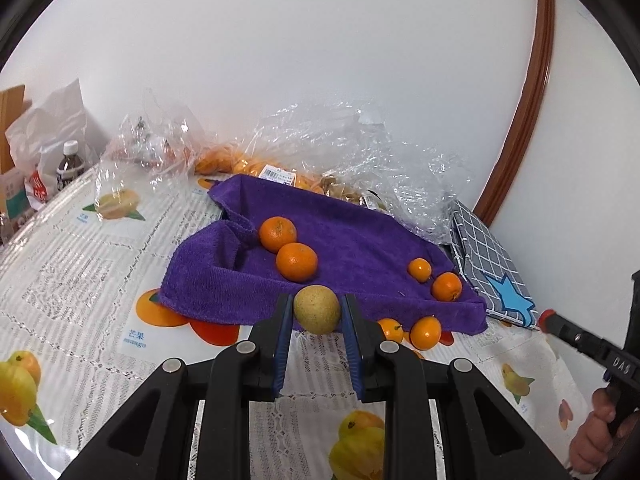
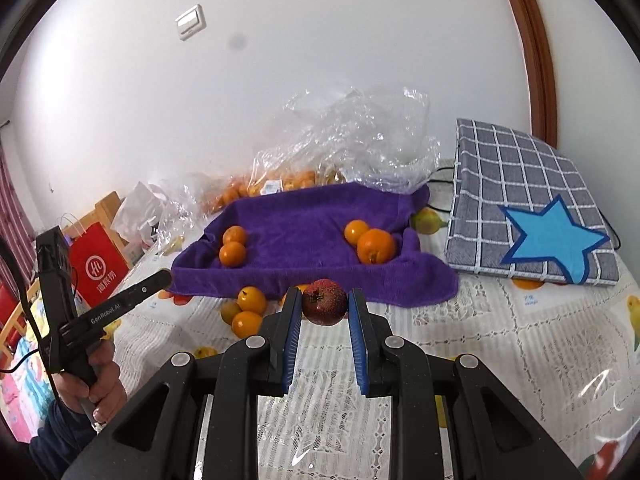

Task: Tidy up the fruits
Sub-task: 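Carry the red and yellow-green fruits up and over the purple towel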

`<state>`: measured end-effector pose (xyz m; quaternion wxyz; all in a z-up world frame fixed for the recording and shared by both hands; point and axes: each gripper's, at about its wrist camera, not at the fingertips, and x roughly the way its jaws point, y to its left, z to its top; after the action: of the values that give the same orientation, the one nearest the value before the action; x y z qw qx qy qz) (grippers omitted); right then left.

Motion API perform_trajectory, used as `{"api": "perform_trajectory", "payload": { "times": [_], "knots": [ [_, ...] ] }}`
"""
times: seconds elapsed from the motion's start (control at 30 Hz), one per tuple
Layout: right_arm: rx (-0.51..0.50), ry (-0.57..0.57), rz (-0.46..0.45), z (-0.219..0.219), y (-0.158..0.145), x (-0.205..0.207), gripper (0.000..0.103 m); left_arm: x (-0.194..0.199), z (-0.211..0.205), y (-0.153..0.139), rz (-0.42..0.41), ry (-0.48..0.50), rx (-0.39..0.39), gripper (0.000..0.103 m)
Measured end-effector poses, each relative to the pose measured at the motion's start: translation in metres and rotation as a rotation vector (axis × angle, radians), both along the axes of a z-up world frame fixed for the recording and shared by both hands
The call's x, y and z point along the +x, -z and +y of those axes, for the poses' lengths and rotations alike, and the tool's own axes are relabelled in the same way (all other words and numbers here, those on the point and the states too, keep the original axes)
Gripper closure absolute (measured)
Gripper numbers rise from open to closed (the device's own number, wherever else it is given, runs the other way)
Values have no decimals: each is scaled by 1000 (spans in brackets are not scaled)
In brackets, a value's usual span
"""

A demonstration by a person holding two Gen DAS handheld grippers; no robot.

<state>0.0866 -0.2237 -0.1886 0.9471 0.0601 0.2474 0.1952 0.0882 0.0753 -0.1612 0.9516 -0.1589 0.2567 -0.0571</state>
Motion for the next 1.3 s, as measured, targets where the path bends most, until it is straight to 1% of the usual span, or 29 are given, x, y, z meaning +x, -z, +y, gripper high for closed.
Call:
{"api": "perform_trajectory", "payload": {
  "times": [0.2, 0.33, 0.4, 0.47, 0.53, 0.67, 0.77, 0.87, 0.93, 0.97, 1.07, 1.17, 1.23, 1.3],
  "knots": [
    [33, -4, -7, -2, -12, -2, 80, 2, -9, -16, -64, 2, 44, 79],
    [5, -8, -31, 6, -19, 0, 80, 10, -10, -39, -113, 6, 39, 79],
    [-5, -15, -45, 11, -24, 5, 80, 16, -10, -53, -141, 4, 56, 79],
    [-19, -15, -65, 16, -29, 12, 80, 25, -10, -66, -173, 2, 75, 79],
    [-21, -19, -84, 22, -35, 22, 80, 33, -10, -74, -190, -3, 78, 79],
    [14, -21, -103, 34, -44, 49, 80, 57, -9, -82, -219, -37, 114, 79],
    [27, -33, -125, 43, -52, 67, 80, 78, 3, -84, -222, -46, 99, 79],
    [28, -52, -140, 53, -59, 88, 80, 93, 16, -76, -199, -58, 76, 79],
    [25, -66, -129, 59, -58, 103, 80, 101, 26, -62, -172, -74, 77, 79],
    [23, -70, -120, 61, -55, 109, 80, 104, 30, -55, -145, -85, 74, 79],
    [18, -80, -82, 67, -32, 129, 80, 114, 51, -32, -64, -95, -5, 79],
    [21, -90, 0, 68, -8, 142, 80, 119, 62, -22, -32, -122, -20, 79],
    [37, -102, 19, 66, 2, 146, 79, 121, 67, -17, -16, -113, -58, 79],
    [37, -104, 56, 66, 9, 154, 79, 122, 67, -15, -5, -104, -67, 79]
  ]
}}
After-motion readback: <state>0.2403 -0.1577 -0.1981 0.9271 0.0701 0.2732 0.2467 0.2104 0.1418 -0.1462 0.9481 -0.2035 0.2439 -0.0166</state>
